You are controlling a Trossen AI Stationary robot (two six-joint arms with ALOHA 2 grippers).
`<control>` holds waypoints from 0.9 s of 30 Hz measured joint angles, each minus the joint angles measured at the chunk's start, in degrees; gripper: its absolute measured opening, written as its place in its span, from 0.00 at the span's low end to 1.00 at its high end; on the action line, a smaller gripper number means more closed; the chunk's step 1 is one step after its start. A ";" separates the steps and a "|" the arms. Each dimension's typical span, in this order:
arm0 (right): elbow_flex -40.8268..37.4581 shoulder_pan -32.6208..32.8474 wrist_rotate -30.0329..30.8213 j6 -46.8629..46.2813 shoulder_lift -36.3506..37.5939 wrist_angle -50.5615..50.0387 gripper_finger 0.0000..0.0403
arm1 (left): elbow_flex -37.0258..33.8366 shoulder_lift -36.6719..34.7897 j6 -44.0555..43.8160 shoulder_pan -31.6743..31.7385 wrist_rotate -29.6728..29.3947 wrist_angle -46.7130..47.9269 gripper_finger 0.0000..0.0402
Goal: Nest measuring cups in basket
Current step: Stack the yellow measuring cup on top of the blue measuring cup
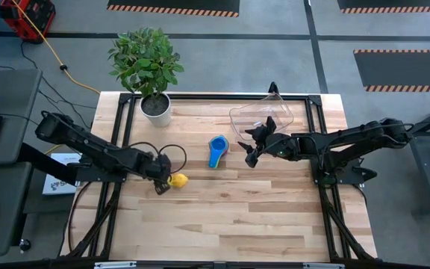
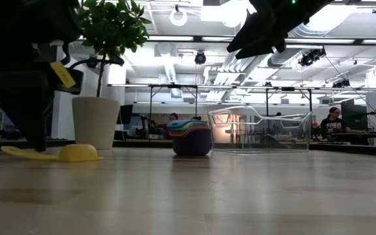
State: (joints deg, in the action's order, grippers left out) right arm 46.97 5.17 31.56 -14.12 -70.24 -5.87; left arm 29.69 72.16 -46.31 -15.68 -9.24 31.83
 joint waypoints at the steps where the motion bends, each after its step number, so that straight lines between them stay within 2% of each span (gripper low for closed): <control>1: 0.00 0.00 -0.01 -0.11 0.00 -0.01 0.60 | 0.00 0.00 0.07 0.02 -0.51 -0.38 0.42; 9: 0.00 0.00 -0.01 -0.86 0.00 -0.02 0.60 | 0.00 -1.12 7.26 -0.24 -1.33 -3.97 0.42; 12: -0.01 0.00 0.01 -0.45 0.00 0.01 0.60 | 0.04 -3.33 7.33 0.04 -1.67 -1.21 0.42; 18: -0.01 0.00 -0.13 -0.50 0.00 -0.13 0.60 | 0.04 -10.54 1.19 -0.01 -1.66 8.08 0.42; 20: -0.01 0.00 -0.30 -1.11 0.00 -0.35 0.60 | 0.03 -12.77 -2.17 -0.69 0.27 10.94 0.42; 24: 0.00 0.00 -0.36 -1.32 0.00 -0.77 0.60 | -2.54 -15.18 -8.64 -2.01 4.69 11.59 0.42; 27: 0.00 0.00 -0.38 -1.32 0.00 -0.77 0.60 | -5.40 -15.22 -11.84 -2.54 4.84 10.66 0.42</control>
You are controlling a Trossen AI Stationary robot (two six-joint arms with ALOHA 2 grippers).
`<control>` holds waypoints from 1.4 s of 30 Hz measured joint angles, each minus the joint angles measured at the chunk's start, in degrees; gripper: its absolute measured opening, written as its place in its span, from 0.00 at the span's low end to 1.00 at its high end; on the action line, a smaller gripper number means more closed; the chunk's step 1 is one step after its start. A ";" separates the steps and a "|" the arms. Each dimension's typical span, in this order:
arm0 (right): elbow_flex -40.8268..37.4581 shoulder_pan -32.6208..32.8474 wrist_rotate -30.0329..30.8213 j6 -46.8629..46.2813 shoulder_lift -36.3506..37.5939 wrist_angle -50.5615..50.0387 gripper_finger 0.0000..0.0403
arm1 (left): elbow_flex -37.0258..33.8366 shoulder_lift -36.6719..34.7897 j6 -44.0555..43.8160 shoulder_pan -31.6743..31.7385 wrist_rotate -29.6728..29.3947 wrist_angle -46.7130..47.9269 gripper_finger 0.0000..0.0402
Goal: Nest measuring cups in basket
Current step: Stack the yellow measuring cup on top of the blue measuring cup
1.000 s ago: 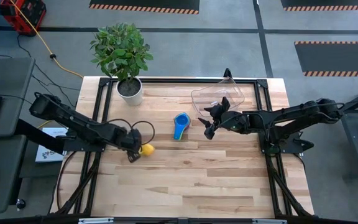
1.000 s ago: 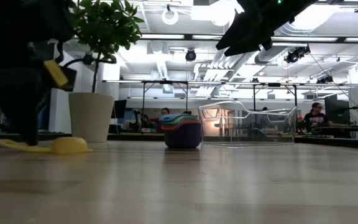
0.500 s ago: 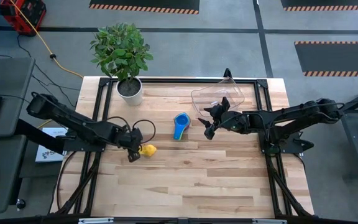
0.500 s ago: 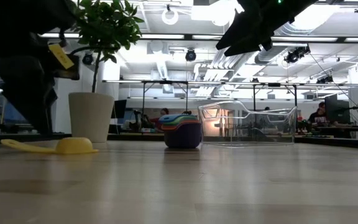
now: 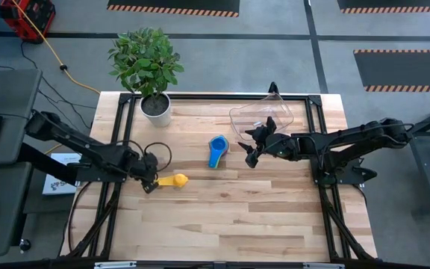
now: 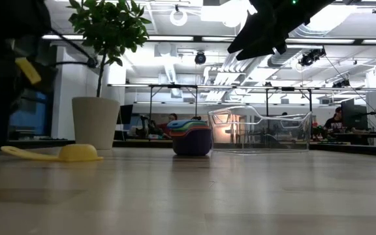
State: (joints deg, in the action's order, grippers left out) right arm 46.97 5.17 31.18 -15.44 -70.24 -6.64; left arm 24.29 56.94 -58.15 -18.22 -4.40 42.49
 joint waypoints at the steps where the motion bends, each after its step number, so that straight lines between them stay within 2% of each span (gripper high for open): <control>1: -0.01 0.00 -0.03 0.00 0.00 -0.01 0.60 | -1.15 0.00 -0.56 0.00 0.03 -1.81 0.42; 6: -0.01 0.00 -0.15 0.00 0.00 0.04 0.60 | -4.97 0.00 -1.10 0.49 1.53 -14.51 0.42; 19: -0.01 0.00 -0.15 0.21 0.00 0.47 0.60 | -5.18 -2.81 -0.09 2.10 2.43 -21.12 0.42; 27: -0.01 0.00 -0.15 0.41 0.00 0.42 0.60 | -5.04 -2.96 11.29 -0.15 3.99 -21.83 0.42; 33: -0.01 0.00 -0.15 0.43 0.00 0.27 0.60 | 0.04 -2.95 17.95 -2.06 3.58 -21.81 0.42; 37: -0.01 0.00 -0.15 0.42 0.00 0.29 0.60 | 4.43 -2.32 24.08 -4.03 -0.39 -20.67 0.42; 42: 0.00 0.00 -0.15 0.43 0.00 0.42 0.60 | 8.63 1.79 33.53 -8.33 -5.57 -13.88 0.42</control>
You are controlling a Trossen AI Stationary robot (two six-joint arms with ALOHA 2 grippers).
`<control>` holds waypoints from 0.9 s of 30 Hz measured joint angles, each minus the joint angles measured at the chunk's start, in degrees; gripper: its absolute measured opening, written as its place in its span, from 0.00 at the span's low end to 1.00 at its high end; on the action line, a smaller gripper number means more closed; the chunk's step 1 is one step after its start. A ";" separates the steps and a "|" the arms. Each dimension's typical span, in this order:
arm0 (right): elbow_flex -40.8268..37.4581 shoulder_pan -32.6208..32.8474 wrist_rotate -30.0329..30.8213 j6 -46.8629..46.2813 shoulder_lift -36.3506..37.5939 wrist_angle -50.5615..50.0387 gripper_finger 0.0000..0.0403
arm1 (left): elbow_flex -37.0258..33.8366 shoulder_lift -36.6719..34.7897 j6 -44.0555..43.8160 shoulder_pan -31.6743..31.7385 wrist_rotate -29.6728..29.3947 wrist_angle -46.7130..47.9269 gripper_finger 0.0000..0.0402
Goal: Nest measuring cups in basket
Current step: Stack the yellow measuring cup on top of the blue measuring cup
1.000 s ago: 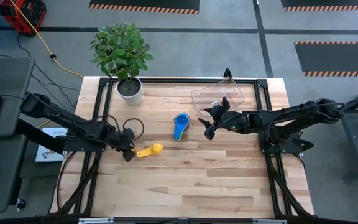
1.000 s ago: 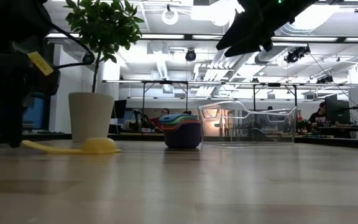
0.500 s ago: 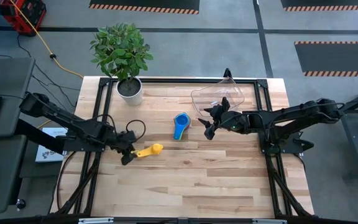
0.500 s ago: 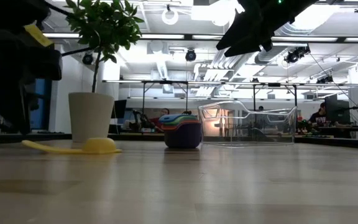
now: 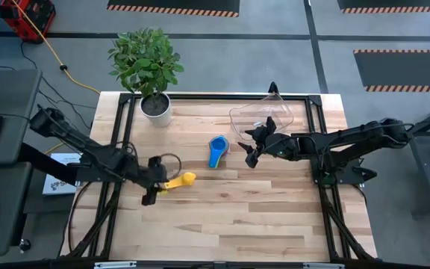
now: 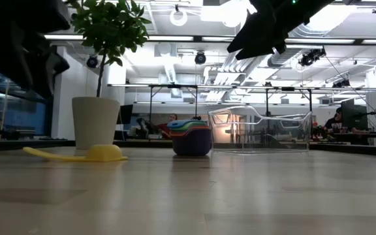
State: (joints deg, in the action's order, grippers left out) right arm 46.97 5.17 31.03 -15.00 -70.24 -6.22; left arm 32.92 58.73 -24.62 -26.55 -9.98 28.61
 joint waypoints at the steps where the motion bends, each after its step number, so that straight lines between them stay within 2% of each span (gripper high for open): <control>1: -0.01 0.00 0.00 0.00 0.00 -0.01 0.60 | 0.72 1.04 1.50 -1.00 -0.80 1.38 0.42; 7: -0.01 0.00 -0.01 0.00 0.00 -0.40 0.60 | 7.18 7.62 8.47 -5.69 -5.02 5.84 0.42; 14: 0.00 0.00 -1.87 0.21 0.00 -0.39 0.60 | 14.63 15.82 16.99 -10.19 -14.72 15.81 0.42; 17: -0.01 0.00 -2.57 -0.01 0.00 -0.33 0.60 | 16.71 19.01 19.76 -11.65 -17.03 16.71 0.42; 21: -0.01 0.00 -2.56 0.00 0.00 -0.31 0.60 | 19.52 22.19 21.24 -13.33 -16.89 16.16 0.42; 27: -0.01 0.00 -2.34 0.54 0.00 -0.41 0.60 | 21.55 24.65 17.67 -15.25 -12.33 16.39 0.42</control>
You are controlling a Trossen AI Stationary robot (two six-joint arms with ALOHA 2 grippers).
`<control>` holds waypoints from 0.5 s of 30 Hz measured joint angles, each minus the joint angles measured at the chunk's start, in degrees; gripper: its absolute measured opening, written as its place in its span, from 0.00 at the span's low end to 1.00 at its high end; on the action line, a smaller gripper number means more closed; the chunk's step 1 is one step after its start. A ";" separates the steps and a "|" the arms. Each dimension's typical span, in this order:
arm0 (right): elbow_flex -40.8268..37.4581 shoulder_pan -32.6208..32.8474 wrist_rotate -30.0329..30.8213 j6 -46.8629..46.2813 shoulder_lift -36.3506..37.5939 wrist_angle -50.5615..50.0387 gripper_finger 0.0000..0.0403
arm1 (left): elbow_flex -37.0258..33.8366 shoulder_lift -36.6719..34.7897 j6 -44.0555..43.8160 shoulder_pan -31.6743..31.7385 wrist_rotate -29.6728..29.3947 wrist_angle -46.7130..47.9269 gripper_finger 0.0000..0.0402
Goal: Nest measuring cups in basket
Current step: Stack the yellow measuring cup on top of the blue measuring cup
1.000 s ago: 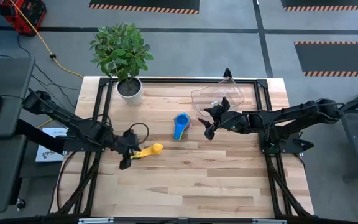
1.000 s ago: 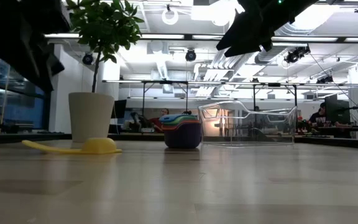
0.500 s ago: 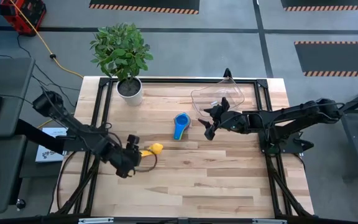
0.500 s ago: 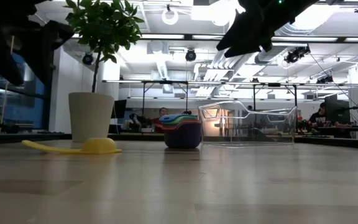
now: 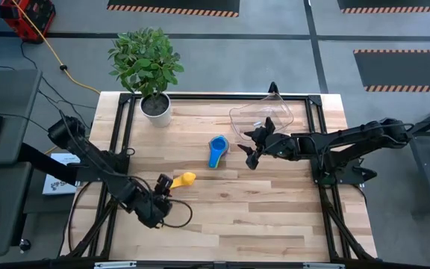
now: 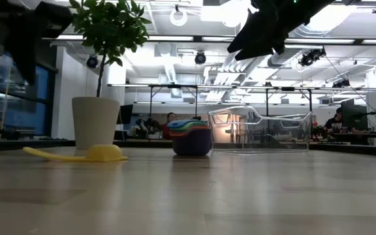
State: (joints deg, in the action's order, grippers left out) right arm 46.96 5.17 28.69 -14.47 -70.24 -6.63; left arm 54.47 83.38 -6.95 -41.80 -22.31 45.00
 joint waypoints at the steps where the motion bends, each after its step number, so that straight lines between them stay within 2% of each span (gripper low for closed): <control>1: 0.00 0.00 0.09 0.11 0.00 0.06 0.60 | -0.19 0.57 -0.24 -0.35 0.28 0.06 0.42; 5: 0.00 0.00 -0.26 -0.07 0.00 0.09 0.60 | -2.13 4.14 0.05 -1.59 -0.60 1.34 0.42; 12: 0.00 0.00 -0.28 -0.19 0.00 0.26 0.60 | -4.91 11.34 2.63 -1.75 -9.93 1.72 0.42; 15: 0.00 0.00 -0.30 -0.88 0.00 0.21 0.60 | -6.15 13.18 2.00 -1.21 -10.83 2.19 0.42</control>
State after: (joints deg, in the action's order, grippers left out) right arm 46.96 5.17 28.38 -15.35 -70.24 -6.42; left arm 48.32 96.56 -4.94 -43.00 -33.14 47.19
